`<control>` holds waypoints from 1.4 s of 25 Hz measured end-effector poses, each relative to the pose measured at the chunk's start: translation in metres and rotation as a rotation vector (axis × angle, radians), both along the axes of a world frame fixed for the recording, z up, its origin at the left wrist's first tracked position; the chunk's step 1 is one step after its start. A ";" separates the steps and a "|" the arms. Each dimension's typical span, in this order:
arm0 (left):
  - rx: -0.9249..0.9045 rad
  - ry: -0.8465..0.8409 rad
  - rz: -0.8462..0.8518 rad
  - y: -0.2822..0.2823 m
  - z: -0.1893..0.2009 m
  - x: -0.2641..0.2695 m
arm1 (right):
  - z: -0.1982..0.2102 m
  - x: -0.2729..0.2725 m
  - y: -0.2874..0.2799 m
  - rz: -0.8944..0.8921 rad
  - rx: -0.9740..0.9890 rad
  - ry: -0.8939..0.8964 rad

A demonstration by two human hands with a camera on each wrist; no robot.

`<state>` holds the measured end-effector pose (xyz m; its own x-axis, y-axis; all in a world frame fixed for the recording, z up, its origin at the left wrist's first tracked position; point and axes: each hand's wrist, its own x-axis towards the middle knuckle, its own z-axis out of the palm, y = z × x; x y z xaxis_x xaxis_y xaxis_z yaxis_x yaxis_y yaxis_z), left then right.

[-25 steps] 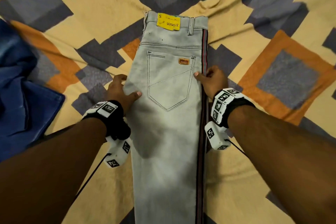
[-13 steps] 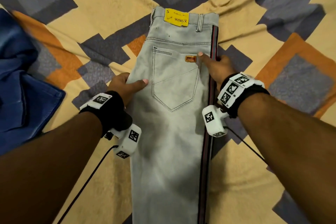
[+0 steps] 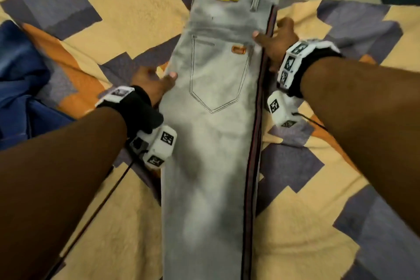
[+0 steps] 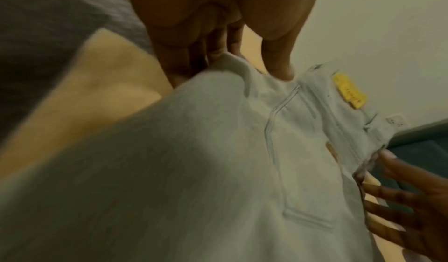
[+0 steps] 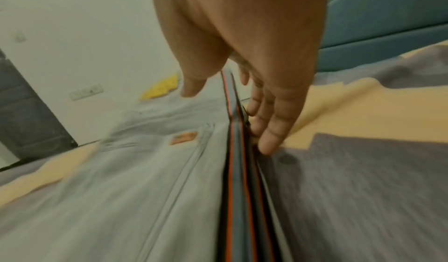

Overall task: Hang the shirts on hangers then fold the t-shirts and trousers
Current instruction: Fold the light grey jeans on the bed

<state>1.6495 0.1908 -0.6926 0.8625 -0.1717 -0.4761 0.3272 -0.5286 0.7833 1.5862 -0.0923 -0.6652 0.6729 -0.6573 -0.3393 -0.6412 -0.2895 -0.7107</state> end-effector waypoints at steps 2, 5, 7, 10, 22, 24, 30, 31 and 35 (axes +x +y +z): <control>0.011 0.082 0.095 0.019 -0.013 -0.037 | -0.027 -0.038 0.020 -0.037 0.091 0.115; -0.019 0.188 0.105 0.065 -0.020 -0.128 | -0.049 -0.134 0.080 -0.097 0.161 0.009; -0.058 0.260 0.042 0.091 -0.017 -0.185 | -0.057 -0.204 0.127 -0.115 0.220 0.024; -0.070 0.386 -0.013 0.114 -0.019 -0.241 | -0.055 -0.287 0.189 -0.119 0.160 0.075; -0.206 0.542 -0.012 0.158 -0.006 -0.332 | -0.038 -0.391 0.263 -0.298 0.470 0.030; -0.164 0.613 -0.030 0.174 -0.010 -0.348 | -0.035 -0.404 0.272 -0.333 0.665 0.045; -0.069 0.753 -0.172 0.237 -0.007 -0.420 | -0.015 -0.454 0.312 -0.212 0.592 0.109; -0.084 0.754 -0.165 0.243 -0.005 -0.429 | -0.012 -0.460 0.317 -0.237 0.611 0.082; -0.151 0.743 -0.086 0.247 0.001 -0.454 | -0.018 -0.504 0.342 -0.054 0.747 0.212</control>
<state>1.1951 0.4382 -0.6914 0.3053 -0.3333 -0.8920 0.7590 -0.4805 0.4393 1.0819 0.2498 -0.6827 0.5175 -0.2338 -0.8231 -0.7849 0.2536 -0.5654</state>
